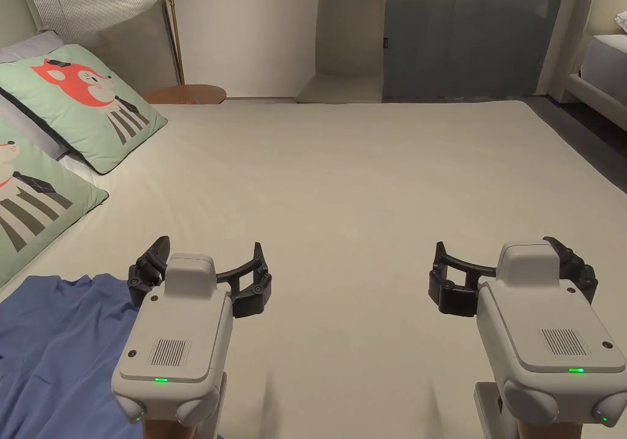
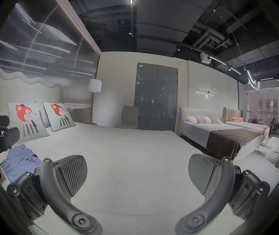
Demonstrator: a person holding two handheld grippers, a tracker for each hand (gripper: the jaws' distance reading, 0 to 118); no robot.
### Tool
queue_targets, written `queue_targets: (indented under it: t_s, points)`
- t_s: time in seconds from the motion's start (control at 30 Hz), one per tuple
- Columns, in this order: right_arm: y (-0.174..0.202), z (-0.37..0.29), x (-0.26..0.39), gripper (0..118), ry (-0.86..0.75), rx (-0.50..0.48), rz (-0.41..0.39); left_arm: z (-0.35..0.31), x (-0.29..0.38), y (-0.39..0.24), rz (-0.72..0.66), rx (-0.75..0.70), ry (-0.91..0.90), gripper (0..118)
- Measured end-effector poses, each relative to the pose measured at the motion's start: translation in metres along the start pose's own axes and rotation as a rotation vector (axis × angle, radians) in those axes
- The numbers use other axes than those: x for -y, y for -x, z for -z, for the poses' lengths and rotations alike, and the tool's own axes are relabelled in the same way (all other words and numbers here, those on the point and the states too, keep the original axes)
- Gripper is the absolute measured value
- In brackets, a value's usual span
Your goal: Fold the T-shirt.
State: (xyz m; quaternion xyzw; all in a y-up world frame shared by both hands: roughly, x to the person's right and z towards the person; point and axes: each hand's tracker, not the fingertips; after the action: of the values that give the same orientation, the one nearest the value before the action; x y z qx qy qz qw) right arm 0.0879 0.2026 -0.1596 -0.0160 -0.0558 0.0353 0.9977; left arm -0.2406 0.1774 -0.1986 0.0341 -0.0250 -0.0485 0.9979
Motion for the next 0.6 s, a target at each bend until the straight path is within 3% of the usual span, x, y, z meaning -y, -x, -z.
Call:
queue_targets:
  t_s: [0.37, 0.43, 0.47, 0.53, 0.57, 0.6]
  points:
    - [0.0004, -0.005, -0.006, 118, -0.002, -0.002, 0.005, -0.0011, -0.0013, -0.0005, 0.0, -0.005, -0.003, 110]
    - [0.0007, -0.0053, -0.0064, 117, 0.002, -0.003, 0.004, -0.002, -0.002, -0.0006, 0.001, -0.013, 0.001, 105]
    - [0.0009, -0.0059, -0.0062, 110, 0.002, -0.001, 0.003, -0.0028, -0.0026, -0.0008, 0.0, -0.016, 0.002, 96]
    - [0.0018, -0.0064, -0.0044, 59, -0.004, -0.004, 0.006, -0.0047, -0.0031, -0.0008, -0.013, -0.003, -0.009, 44]
    - [0.0037, -0.0063, -0.0046, 28, -0.003, 0.006, -0.005, -0.005, -0.0037, -0.0011, -0.02, 0.002, -0.006, 12]
    - [0.0055, -0.0049, -0.0049, 2, 0.006, 0.018, -0.024, -0.0042, -0.0043, -0.0016, -0.025, 0.004, -0.003, 0]
